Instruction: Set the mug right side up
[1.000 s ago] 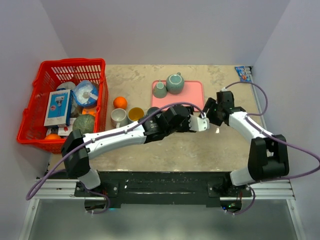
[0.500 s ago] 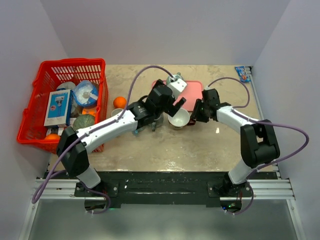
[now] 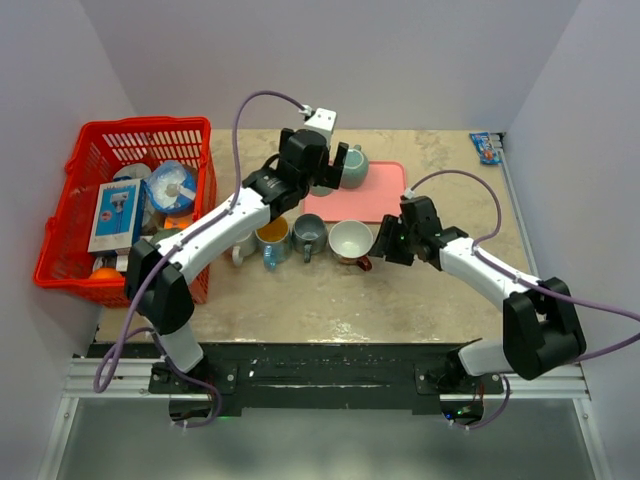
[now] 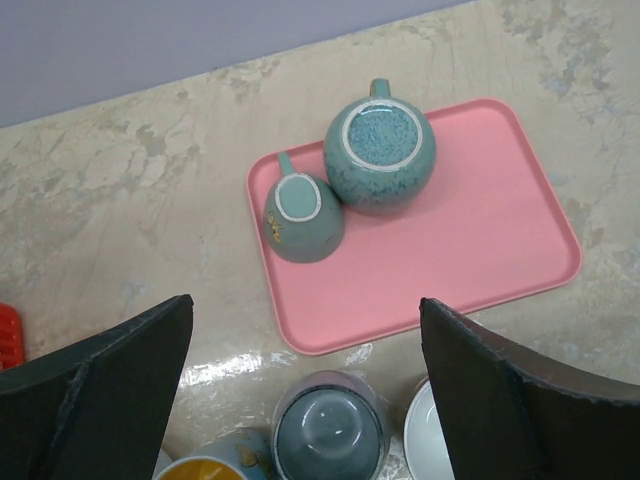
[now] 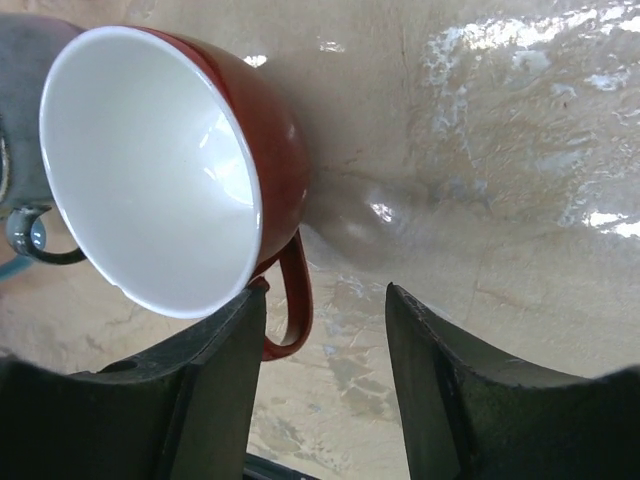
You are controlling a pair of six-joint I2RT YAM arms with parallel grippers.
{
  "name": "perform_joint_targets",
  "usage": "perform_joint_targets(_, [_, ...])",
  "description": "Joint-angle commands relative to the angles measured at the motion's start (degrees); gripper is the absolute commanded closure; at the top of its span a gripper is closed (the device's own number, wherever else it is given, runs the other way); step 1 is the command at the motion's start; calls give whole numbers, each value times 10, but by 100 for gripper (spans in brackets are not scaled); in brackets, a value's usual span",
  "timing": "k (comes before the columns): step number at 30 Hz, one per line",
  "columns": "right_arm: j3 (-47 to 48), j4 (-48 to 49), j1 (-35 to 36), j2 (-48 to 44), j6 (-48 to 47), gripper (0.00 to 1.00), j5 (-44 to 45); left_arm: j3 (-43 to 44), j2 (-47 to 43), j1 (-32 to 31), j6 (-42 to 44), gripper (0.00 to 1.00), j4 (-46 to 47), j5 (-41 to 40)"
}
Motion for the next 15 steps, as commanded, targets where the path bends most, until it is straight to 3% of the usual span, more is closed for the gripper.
perform_joint_targets(1, [17, -20, 2, -5, 11, 44, 34, 39, 41, 5, 9, 1, -7, 1])
perform_joint_targets(7, [47, -71, 0, -42, 21, 28, 124, 87, 105, 49, 6, 1, -23, 60])
perform_joint_targets(15, [101, -110, -5, -45, -10, 10, 158, 148, 205, 102, 1, 5, -42, 153])
